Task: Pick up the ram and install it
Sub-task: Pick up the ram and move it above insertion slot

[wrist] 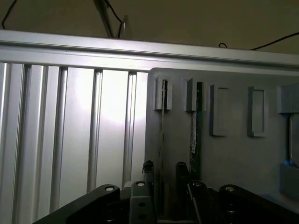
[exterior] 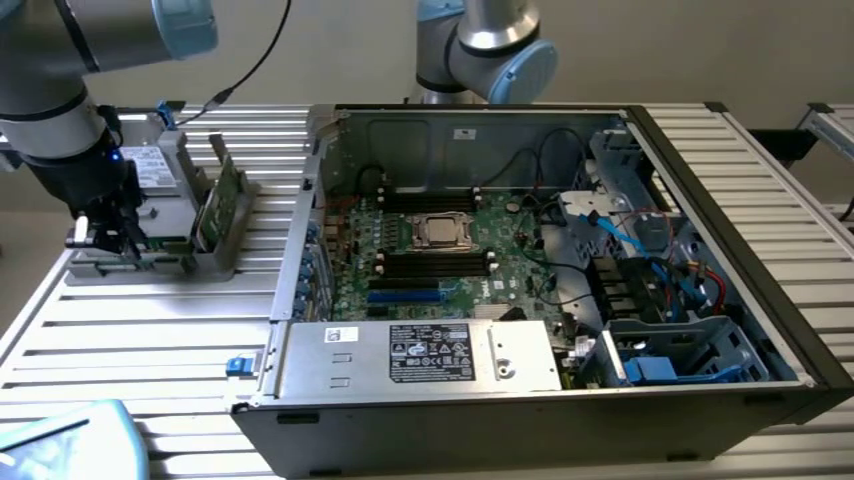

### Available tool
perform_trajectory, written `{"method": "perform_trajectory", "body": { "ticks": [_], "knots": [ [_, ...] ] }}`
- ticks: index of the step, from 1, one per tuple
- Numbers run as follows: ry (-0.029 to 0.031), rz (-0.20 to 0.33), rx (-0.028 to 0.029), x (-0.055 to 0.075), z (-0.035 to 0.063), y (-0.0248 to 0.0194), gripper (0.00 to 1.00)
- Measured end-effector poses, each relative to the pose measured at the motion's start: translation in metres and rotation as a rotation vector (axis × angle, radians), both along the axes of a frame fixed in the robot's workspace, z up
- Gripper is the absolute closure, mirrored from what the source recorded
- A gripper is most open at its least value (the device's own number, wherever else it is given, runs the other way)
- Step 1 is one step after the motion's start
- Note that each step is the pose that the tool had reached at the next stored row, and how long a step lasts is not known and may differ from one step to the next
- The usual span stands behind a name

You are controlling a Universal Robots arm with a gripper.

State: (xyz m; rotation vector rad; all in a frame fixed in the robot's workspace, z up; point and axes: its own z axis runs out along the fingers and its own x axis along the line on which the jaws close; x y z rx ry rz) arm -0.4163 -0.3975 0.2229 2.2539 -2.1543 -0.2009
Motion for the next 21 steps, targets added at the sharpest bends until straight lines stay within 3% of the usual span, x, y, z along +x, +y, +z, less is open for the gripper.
{"method": "perform_trajectory", "body": {
  "ticks": [10, 21],
  "knots": [
    [-0.0013, 0.000, 0.0000, 0.000, -0.0157, 0.0000, 0.67],
    [-0.0017, 0.000, 0.0002, 0.000, -0.0173, 0.0000, 0.67]
  ]
}}
